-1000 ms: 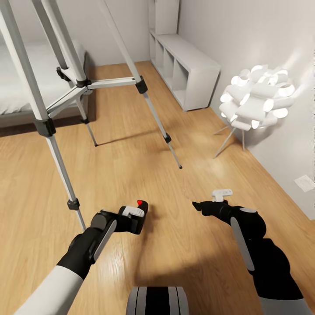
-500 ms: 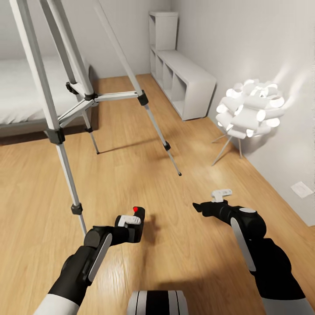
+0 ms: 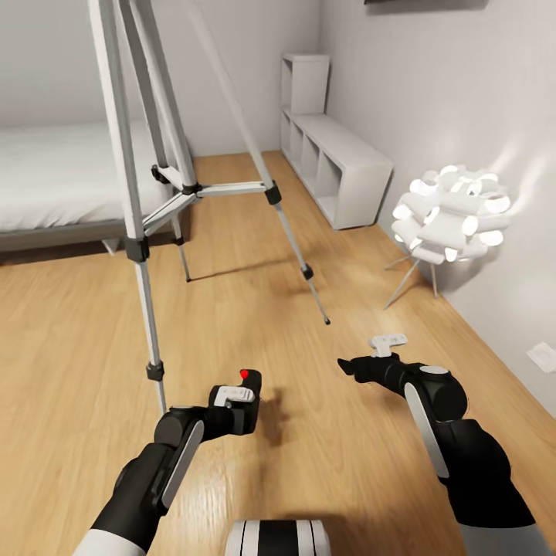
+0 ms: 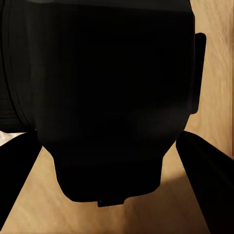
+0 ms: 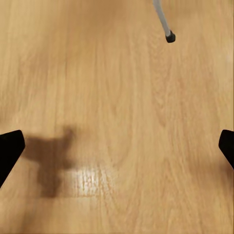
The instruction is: Attach the digital camera to the camera tripod in the bedroom.
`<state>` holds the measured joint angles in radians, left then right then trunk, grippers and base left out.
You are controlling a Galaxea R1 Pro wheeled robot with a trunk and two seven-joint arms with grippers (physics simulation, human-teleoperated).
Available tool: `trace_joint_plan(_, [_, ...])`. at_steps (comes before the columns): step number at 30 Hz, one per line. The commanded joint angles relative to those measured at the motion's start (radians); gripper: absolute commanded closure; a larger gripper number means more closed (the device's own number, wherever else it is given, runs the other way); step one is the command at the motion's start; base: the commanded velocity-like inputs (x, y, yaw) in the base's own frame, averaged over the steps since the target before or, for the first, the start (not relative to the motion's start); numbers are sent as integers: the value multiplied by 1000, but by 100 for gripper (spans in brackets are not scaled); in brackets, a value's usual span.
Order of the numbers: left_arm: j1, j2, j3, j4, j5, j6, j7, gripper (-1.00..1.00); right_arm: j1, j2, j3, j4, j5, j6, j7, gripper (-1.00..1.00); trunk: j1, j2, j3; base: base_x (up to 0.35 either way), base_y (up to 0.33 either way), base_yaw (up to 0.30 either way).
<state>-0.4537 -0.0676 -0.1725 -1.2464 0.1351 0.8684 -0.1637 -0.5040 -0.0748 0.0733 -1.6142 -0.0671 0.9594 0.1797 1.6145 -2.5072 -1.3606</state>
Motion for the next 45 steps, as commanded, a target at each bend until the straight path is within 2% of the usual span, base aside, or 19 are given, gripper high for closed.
trace_joint_plan(1, [-1,-2,-1,1,3,5,2,100,0,-1,1,-1,-7,4,-3,-100,-1,0,3,0,0,266])
trace_joint_plan(10, [0,-10,-22,11,1,3,4,100,1,-1,1,-1,-7,1,-4,-100,-5,2,38,0,0,284])
trace_joint_plan(18, [0,-24,-27,11,1,4,4,100,1,0,2,-1,-7,1,-5,-100,-5,2,38,0,0,293])
trace_joint_plan(24, [0,-30,-51,12,1,4,4,100,1,0,2,-1,-7,1,-5,-100,-5,2,38,0,-78,294])
trace_joint_plan(32, [0,-32,-68,12,0,4,4,100,1,0,2,-1,-7,1,-5,-100,-5,2,38,0,-269,294])
trace_joint_plan(45, [0,-34,-73,11,-1,4,5,100,1,-6,2,-1,-7,0,-5,-100,-5,2,38,0,-316,250])
